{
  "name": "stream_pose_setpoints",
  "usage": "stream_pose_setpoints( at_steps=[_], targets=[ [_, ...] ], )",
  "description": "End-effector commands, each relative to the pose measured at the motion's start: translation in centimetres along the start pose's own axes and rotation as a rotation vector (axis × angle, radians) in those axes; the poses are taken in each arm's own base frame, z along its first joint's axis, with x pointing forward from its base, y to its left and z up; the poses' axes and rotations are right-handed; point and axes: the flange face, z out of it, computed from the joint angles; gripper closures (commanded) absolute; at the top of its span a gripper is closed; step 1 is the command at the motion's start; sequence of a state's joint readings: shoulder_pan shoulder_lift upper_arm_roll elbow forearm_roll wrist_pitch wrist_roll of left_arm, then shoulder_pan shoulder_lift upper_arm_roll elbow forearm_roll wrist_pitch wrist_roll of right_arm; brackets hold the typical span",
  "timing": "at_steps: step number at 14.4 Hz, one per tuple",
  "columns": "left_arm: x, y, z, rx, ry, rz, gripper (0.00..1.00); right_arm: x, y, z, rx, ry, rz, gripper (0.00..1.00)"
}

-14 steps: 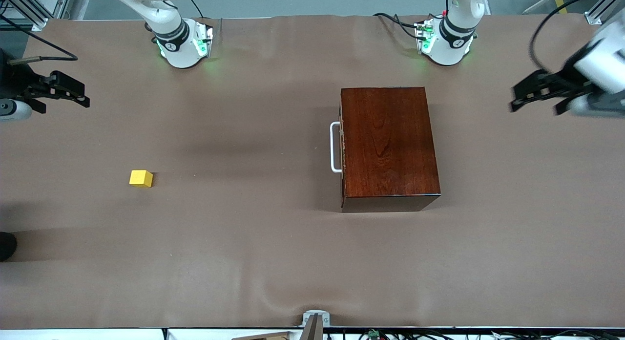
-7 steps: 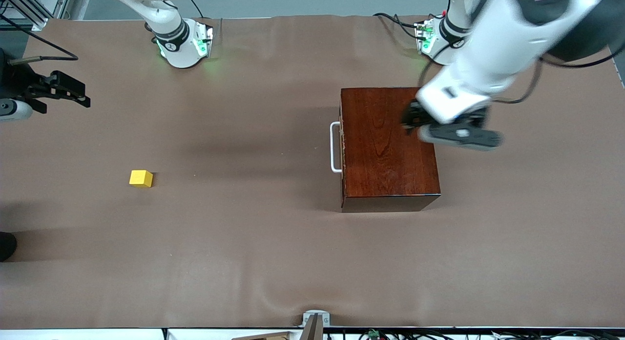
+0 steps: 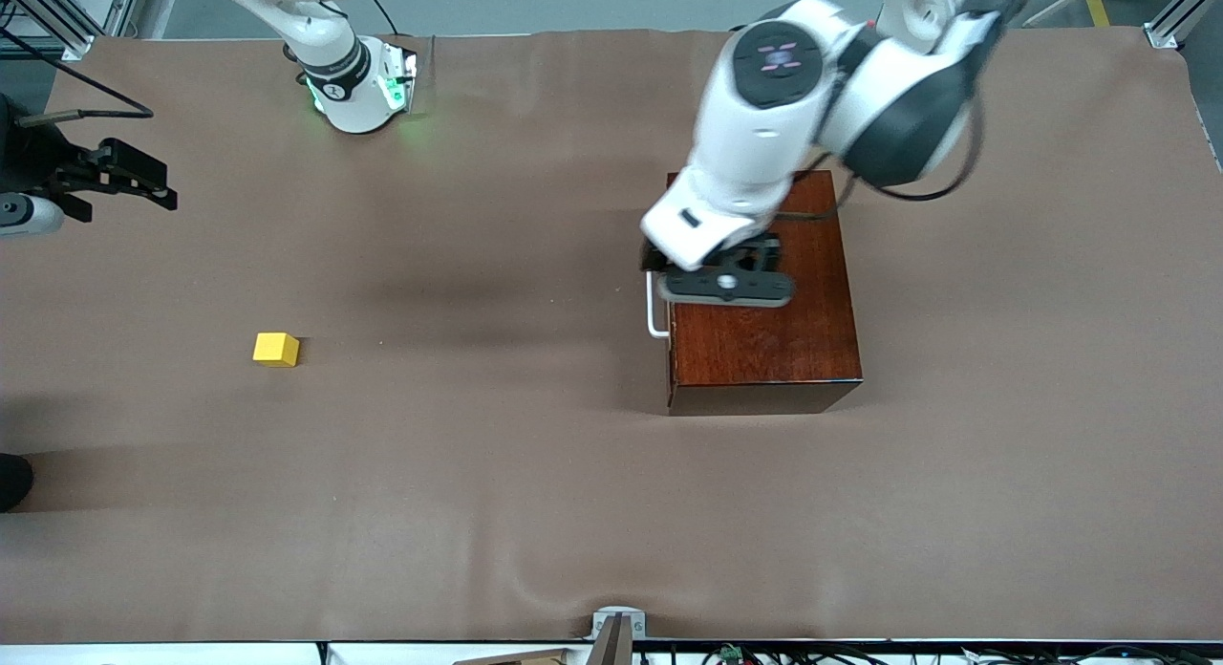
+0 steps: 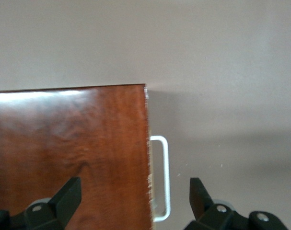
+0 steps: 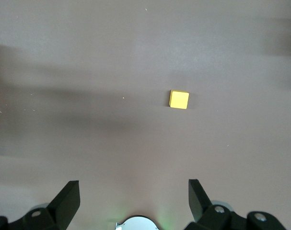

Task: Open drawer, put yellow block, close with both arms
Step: 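Move the left gripper to the white drawer handle of the wooden box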

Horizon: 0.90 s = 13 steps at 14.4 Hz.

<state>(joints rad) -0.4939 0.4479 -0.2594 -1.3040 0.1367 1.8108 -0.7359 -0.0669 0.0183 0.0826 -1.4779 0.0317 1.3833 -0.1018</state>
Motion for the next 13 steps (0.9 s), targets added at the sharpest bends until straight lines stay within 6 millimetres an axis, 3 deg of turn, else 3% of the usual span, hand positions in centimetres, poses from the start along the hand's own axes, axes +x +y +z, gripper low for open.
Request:
stream_pose_setpoints(
  at_steps=[1,3,6,7,13],
  targets=[
    [-0.2,5.0,3.0,0.027,0.057,-0.018,0.00,-0.7,-0.2,-0.4,0.009,0.009,0.011,0.00],
    [-2.0,8.6,6.6,0.074,0.097,-0.001,0.00,-0.6,-0.3,-0.4,0.007,0.011,0.008,0.00],
    [-4.7,12.0,11.3,0.165,0.162,0.002,0.00,-0.7,-0.1,-0.4,0.007,0.012,0.013,0.00],
    [-5.1,12.4,12.8,0.187,0.162,0.000,0.00,-0.7,0.0,-0.5,0.007,0.012,0.013,0.00],
    [-7.4,12.4,17.0,0.337,0.103,0.035,0.00,-0.7,0.4,-0.5,0.003,0.012,0.020,0.00]
  ],
)
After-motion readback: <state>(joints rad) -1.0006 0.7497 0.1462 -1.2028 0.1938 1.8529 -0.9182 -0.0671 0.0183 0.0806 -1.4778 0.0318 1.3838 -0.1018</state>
